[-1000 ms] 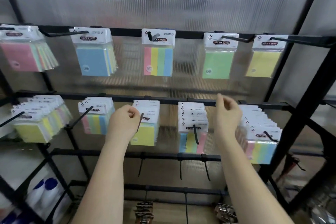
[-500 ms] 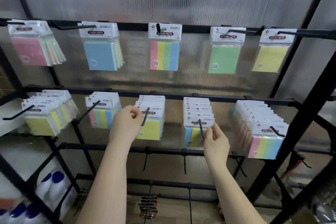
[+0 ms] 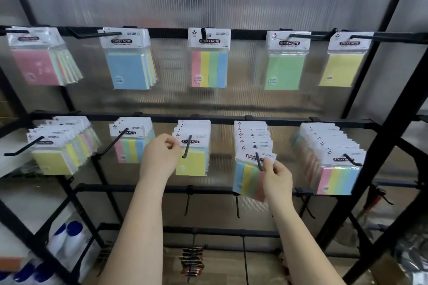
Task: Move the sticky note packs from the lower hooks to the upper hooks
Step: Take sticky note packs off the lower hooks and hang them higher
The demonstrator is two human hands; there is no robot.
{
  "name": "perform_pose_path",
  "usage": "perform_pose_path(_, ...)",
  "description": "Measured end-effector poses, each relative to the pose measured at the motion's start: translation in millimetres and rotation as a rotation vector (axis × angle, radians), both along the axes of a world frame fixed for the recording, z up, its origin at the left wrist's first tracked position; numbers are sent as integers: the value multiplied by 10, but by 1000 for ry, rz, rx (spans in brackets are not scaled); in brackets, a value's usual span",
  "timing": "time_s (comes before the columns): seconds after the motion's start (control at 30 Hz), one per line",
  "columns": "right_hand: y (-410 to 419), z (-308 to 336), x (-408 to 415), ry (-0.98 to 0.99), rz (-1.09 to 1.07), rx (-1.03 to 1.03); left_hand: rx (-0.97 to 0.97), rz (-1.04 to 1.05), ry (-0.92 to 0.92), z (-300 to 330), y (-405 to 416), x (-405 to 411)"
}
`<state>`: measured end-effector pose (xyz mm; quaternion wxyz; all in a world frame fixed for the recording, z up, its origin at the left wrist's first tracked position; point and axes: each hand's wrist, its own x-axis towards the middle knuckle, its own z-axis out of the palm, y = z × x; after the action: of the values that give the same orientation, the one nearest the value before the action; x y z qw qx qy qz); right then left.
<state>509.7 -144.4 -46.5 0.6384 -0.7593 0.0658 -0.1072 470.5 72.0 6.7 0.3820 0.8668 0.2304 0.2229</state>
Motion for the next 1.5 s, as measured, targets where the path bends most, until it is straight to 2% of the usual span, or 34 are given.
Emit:
perform_pose_path(0.2,-81,101,-83,52,34,13,-38,-7,17,-110,30,72)
perform_pose_path(0.33,-172,173,-94,39,58,-146,-139,11,6,-196,37,125)
perform_pose_path(0.43,-228,218,-110,37,98,-232,-122,-36,66,-287,44,173)
perform_pose_path(0.53,-271,315,-129,27,117,-286,-151,-83,47,-393,29,207)
perform_pose_path(0.97,-335,495,-136,-35,112,-214,-226,124,-125,-395,-192,113)
perform_pose_path(1.23,-348,482,-151,-41,122,-205,-187,87,-46,-396,-197,126)
perform_pose_path(1.5,-297,514,-146,-49,128,-189,-181,88,-112,-273,-138,-18)
